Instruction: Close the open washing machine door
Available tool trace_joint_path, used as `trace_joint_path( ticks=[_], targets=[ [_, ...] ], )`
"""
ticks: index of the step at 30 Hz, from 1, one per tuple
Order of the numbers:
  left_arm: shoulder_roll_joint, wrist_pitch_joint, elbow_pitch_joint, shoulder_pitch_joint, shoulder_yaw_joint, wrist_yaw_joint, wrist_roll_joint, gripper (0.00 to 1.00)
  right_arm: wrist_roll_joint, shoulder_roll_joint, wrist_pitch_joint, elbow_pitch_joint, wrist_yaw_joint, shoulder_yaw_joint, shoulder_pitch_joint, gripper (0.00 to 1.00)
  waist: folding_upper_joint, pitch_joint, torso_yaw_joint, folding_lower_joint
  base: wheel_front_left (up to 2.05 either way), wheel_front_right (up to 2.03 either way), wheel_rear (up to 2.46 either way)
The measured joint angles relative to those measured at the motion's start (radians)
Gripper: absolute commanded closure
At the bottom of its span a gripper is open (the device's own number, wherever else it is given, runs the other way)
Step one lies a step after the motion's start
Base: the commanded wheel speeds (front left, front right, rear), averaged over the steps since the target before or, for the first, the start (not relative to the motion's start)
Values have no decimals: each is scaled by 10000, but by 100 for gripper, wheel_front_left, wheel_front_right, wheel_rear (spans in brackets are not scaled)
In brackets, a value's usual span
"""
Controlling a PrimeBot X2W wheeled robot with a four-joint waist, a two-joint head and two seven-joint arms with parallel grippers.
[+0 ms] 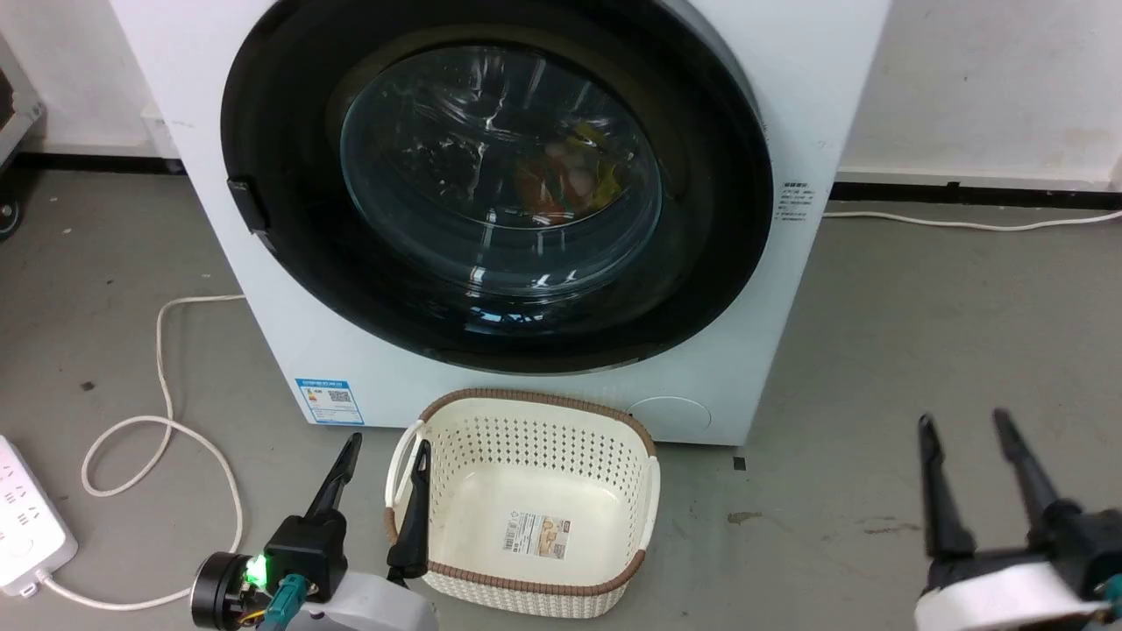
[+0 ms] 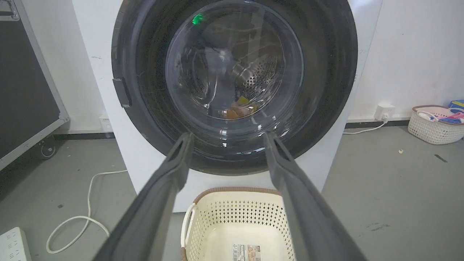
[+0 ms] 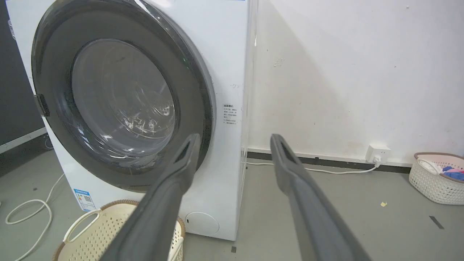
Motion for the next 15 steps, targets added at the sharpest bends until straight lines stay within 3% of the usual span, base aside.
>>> trace_joint_path(
  ticks=[15],
  targets=[
    [-38,0,6,105,19,21,90,0,-211,270,2,207,2,305,437,0,0,-122,-115,2,0,0,0]
  ],
)
